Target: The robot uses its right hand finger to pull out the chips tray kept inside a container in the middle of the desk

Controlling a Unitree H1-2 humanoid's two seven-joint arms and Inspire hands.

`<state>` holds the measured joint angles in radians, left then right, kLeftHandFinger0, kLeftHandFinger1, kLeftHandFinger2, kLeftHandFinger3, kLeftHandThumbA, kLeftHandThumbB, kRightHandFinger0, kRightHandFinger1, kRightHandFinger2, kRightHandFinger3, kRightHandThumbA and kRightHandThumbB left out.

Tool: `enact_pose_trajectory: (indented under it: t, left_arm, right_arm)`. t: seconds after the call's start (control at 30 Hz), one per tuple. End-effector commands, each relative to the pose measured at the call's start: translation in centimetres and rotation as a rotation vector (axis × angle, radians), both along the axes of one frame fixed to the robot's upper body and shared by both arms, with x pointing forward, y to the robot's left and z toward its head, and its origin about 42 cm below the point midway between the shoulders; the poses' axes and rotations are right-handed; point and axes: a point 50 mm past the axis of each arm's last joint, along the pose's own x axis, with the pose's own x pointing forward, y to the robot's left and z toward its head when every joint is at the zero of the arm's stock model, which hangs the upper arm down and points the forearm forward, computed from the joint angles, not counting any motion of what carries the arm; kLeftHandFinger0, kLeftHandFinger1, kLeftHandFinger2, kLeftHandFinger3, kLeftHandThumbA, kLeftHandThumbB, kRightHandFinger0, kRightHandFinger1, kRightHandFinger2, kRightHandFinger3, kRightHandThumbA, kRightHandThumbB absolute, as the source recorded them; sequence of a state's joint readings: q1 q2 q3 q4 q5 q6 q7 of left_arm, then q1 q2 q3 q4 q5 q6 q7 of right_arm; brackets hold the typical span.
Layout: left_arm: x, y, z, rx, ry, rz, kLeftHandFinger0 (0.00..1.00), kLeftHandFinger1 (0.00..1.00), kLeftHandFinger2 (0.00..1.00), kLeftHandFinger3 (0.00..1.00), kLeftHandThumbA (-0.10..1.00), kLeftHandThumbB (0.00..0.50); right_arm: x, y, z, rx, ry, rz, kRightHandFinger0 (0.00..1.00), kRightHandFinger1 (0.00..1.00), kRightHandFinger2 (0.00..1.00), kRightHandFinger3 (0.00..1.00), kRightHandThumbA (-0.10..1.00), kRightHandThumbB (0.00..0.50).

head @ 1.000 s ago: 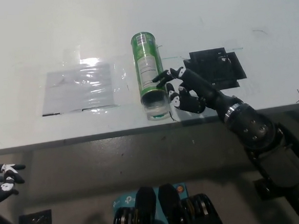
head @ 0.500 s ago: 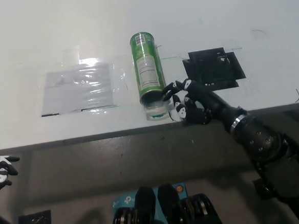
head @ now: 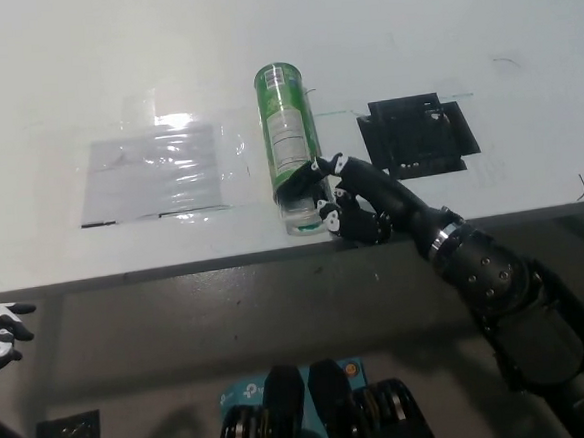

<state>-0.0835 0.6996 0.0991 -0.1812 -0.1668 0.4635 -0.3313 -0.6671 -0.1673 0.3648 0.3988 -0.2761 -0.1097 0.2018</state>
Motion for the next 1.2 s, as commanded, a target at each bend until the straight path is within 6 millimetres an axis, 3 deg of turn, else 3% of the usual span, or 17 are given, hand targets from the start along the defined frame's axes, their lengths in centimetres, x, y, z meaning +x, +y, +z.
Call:
enact_pose_trajectory:
  t: [0.0,0.03,0.27,0.33,0.37,0.43,0.47,0.57,0.63,0.8,0.9,0.97,1.13,1.17]
  left_arm:
    - [-0.1,0.5,1.7,0.028,-0.021,-0.021,0.58,0.64,0.77,0.94,0.11,0.0]
    - [-0.2,0.4,1.6,0.026,-0.02,-0.021,0.57,0.64,0.77,0.94,0.11,0.0]
    - [0.0,0.5,1.8,0.039,-0.02,-0.029,0.59,0.64,0.77,0.93,0.12,0.0]
    - [0.2,0.4,2.0,0.048,-0.025,-0.033,0.58,0.64,0.76,0.91,0.13,0.0]
    - [0.2,0.4,2.0,0.047,-0.025,-0.034,0.57,0.63,0.75,0.91,0.14,0.0]
    - [0.4,0.3,2.1,0.048,-0.025,-0.04,0.57,0.63,0.75,0.91,0.13,0.0]
    - [0.4,0.3,2.0,0.037,-0.027,-0.035,0.56,0.62,0.74,0.91,0.1,0.0]
    - [0.4,0.2,2.1,0.037,-0.027,-0.045,0.55,0.62,0.74,0.91,0.09,0.0]
    - [0.6,0.2,2.1,0.035,-0.027,-0.046,0.55,0.63,0.75,0.9,0.09,0.0]
    - [0.6,0.1,2.1,0.033,-0.026,-0.047,0.59,0.65,0.76,0.91,0.1,0.0]
    - [0.6,0.1,2.1,0.04,-0.026,-0.047,0.58,0.64,0.75,0.91,0.11,0.0]
    - [0.7,0.1,2.1,0.026,-0.027,-0.045,0.56,0.62,0.73,0.89,0.11,0.0]
    - [0.8,-0.1,2.1,0.024,-0.028,-0.051,0.55,0.62,0.73,0.88,0.11,0.0]
    - [0.8,-0.1,2.1,0.019,-0.029,-0.051,0.57,0.63,0.73,0.86,0.11,0.0]
  right_arm:
    - [0.7,0.2,3.2,-0.009,-0.11,0.036,0.0,0.01,0.62,0.68,-0.1,0.162]
    - [0.7,0.0,3.1,-0.017,-0.103,0.033,0.0,0.04,0.62,0.69,-0.1,0.158]
    - [1.1,-1.7,2.0,-0.026,-0.115,-0.025,0.0,0.0,0.6,0.65,-0.1,0.173]
    - [1.0,-1.9,1.6,-0.022,-0.089,-0.042,0.03,0.05,0.59,0.65,-0.1,0.17]
    - [0.9,-1.8,1.3,-0.028,-0.078,-0.045,0.02,0.06,0.59,0.68,-0.1,0.156]
    - [0.5,-1.7,0.7,-0.021,-0.054,-0.038,0.13,0.14,0.6,0.7,-0.1,0.158]
    - [0.2,-1.1,0.0,-0.043,-0.074,-0.027,0.01,0.01,0.59,0.65,-0.1,0.177]
    - [-0.2,-0.1,-1.1,-0.066,-0.083,-0.006,0.0,0.0,0.66,0.62,-0.1,0.187]
    - [-0.4,0.7,-1.8,-0.07,-0.095,-0.001,0.0,0.0,0.62,0.61,-0.1,0.193]
    - [-0.8,2.2,-3.0,-0.085,-0.072,0.014,0.0,0.0,0.62,0.6,-0.1,0.179]
    - [-0.9,3.4,-3.4,-0.069,-0.067,0.051,0.0,0.0,0.62,0.61,-0.1,0.175]
    - [-1.0,4.1,-2.9,-0.102,-0.086,0.063,0.0,0.01,0.68,0.7,-0.1,0.168]
    - [-1.0,3.8,-2.9,-0.124,-0.096,0.052,0.0,0.0,0.68,0.68,-0.1,0.173]
    - [-1.0,2.7,-3.4,-0.142,-0.099,0.029,0.0,0.0,0.65,0.65,-0.1,0.175]
